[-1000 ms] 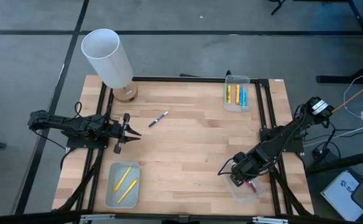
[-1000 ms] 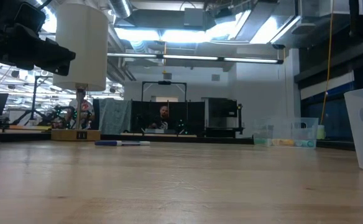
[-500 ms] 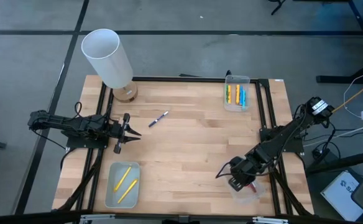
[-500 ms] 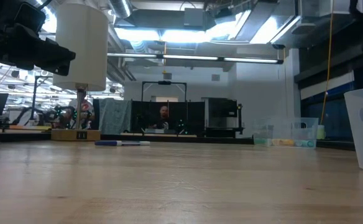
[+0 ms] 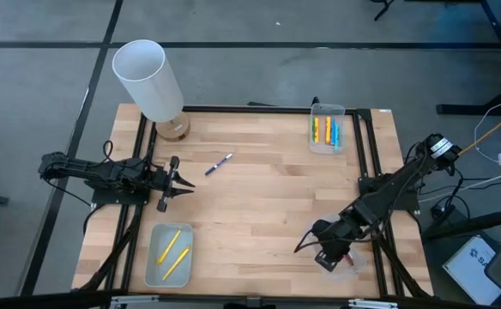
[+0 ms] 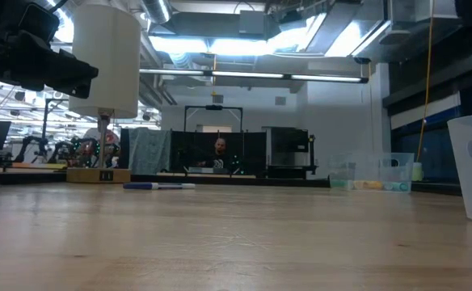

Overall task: Pick & Place Markers
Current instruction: Put the dark blue marker pen into the bottom transparent bin

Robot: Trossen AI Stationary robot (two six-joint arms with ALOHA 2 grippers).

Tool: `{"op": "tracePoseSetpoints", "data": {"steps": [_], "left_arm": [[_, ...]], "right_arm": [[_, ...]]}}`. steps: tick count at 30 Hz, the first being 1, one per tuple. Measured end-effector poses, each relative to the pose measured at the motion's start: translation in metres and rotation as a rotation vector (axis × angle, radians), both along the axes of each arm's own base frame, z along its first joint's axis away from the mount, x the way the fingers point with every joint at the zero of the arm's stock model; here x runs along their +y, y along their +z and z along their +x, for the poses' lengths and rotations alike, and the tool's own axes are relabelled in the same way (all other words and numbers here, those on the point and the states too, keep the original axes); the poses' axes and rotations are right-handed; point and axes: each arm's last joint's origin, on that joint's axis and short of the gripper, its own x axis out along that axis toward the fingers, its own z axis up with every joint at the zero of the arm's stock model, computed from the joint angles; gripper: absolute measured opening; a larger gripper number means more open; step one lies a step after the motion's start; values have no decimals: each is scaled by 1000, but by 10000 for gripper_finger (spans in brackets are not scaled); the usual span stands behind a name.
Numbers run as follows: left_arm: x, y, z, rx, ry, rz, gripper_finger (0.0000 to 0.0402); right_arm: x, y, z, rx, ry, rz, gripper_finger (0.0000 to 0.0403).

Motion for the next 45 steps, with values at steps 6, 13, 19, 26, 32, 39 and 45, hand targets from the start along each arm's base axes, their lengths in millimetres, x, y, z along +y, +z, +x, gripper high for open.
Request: {"op": "tracePoseSetpoints", "data": {"steps": [6,13,19,26,32,39,45], "left_arm": [[0,0,0,0,0,0,66],[0,0,0,1,0,0,70],[0,0,0,0,0,0,67],[0,0,0,0,0,0,68],[0,1,0,-4,1,-13,70],[0,4,0,-21,6,-177,66],[0,5,1,-17,30,-246,72]], "right_arm": [[1,27,12,-205,61,-76,4],[-12,55,32,-462,101,-232,4],[-26,70,48,-661,115,-453,5],[-47,79,65,-814,48,-730,5],[-64,80,72,-802,-17,-862,5],[-76,76,80,-773,-21,-905,5],[-80,62,91,-720,-1,-937,5]]}}
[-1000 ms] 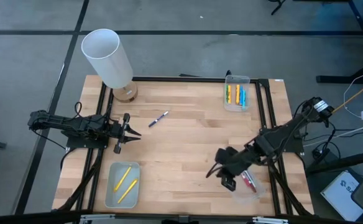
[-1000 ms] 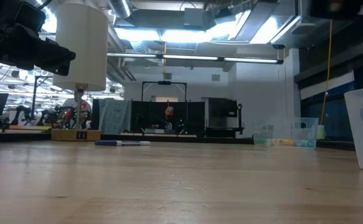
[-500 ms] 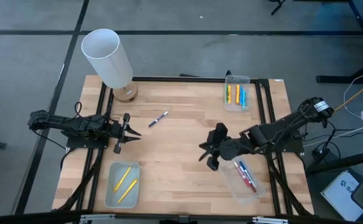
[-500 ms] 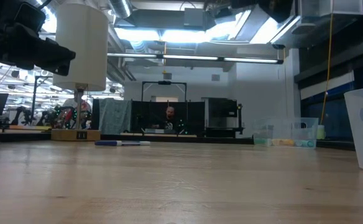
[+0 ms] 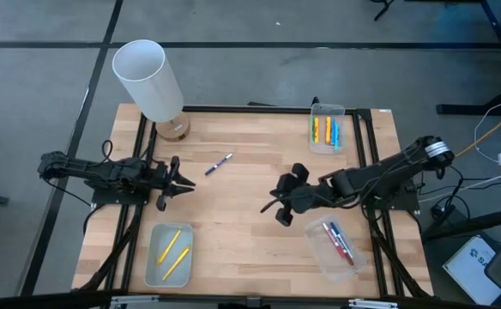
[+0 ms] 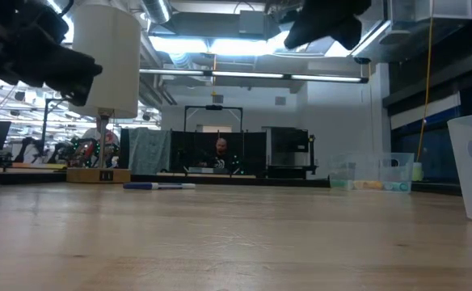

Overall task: Pick & Place Markers
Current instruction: Put the dark blue marker pen into the bottom transparent bin

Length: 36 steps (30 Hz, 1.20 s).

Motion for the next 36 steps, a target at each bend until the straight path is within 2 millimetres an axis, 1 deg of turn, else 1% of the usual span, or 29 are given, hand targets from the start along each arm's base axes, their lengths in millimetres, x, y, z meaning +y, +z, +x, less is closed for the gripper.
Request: {"op": "tracePoseSetpoints", "data": {"steps": [3,6,10,14,18,21,24,29,33,36], "left_arm": [[1,0,2,51,43,17,78],[2,8,7,95,90,56,84],[3,20,19,206,153,107,96],[2,31,38,330,192,139,114],[0,40,59,471,211,131,132],[-2,45,74,573,220,122,143],[-3,50,89,637,243,133,152],[-3,52,110,741,319,195,166],[-1,47,124,818,407,260,179],[4,40,133,856,452,229,188]], "right_arm": [[-1,-7,4,28,-7,-10,5],[-2,-13,8,55,-14,-20,5],[-6,-18,11,72,-24,-30,5],[-12,-19,13,87,-29,-72,5],[-21,-20,13,101,-78,-112,5],[-28,-21,14,113,-107,-124,5],[-34,-23,14,121,-128,-123,5],[-41,-30,13,141,-149,-125,5],[-43,-38,12,151,-156,-125,5],[-43,-44,11,144,-157,-123,5]]}}
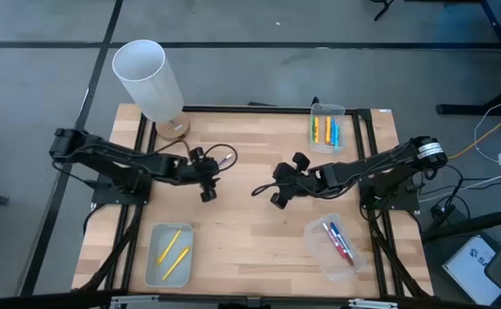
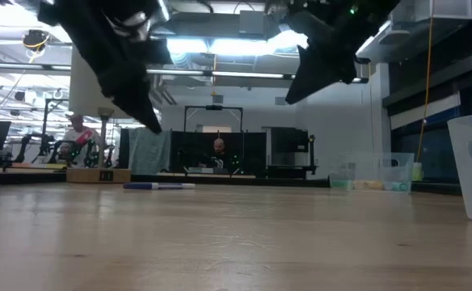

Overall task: Pick & Place Markers
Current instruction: Put the dark blue marker pen into the bottom transparent bin

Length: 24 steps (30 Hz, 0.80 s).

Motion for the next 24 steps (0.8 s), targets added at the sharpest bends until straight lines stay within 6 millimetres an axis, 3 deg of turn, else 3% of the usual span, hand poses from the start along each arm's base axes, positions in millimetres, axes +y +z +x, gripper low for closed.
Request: {"op": "tracePoseSetpoints", "data": {"steps": [8,14,19,24], "left_arm": [[30,-29,10,114,144,-104,190],[53,-31,9,113,206,-145,189],[59,-33,9,106,201,-196,189],[59,-47,13,162,197,-200,189]], "right_arm": [[-2,-8,-1,-3,0,7,5],[-2,-8,-1,-5,3,10,5],[-1,-7,0,-14,4,10,5],[-1,-6,1,-29,6,10,5]]}}
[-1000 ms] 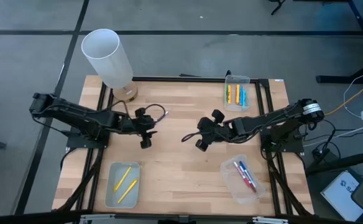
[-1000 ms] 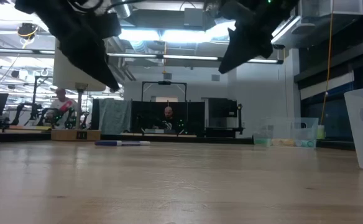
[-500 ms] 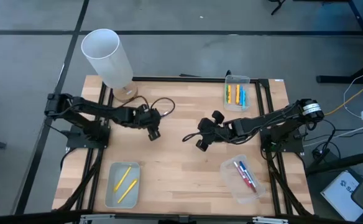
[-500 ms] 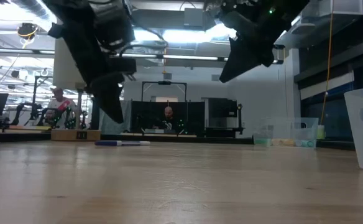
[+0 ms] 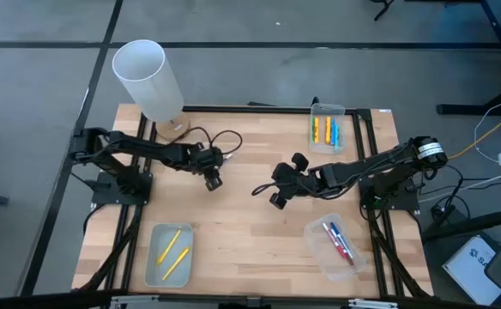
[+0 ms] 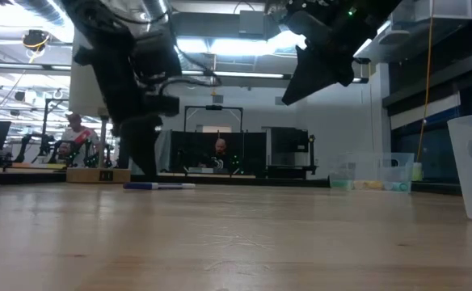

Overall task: Pick & Place Markers
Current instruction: Put the dark blue marker pen into the bottom transparent bin

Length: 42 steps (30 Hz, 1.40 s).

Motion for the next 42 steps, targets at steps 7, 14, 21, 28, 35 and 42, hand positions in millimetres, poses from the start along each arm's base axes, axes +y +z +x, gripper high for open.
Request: {"op": "tracePoseSetpoints", "data": {"steps": [7,14,21,28,35,42], "left_arm": [[2,-27,5,120,15,40,189],[4,-35,6,156,14,17,171],[2,-35,6,137,23,-49,76],[2,-35,5,140,17,-52,27],[2,-30,4,120,13,-28,27],[1,-4,-1,31,-16,8,27]], "right_arm": [[0,0,0,-2,0,0,5],[0,0,0,-1,0,0,5],[0,0,0,-2,0,2,5],[0,0,0,-3,-2,4,5],[0,0,0,-1,-2,4,5],[0,-1,-1,11,-2,1,5]]}}
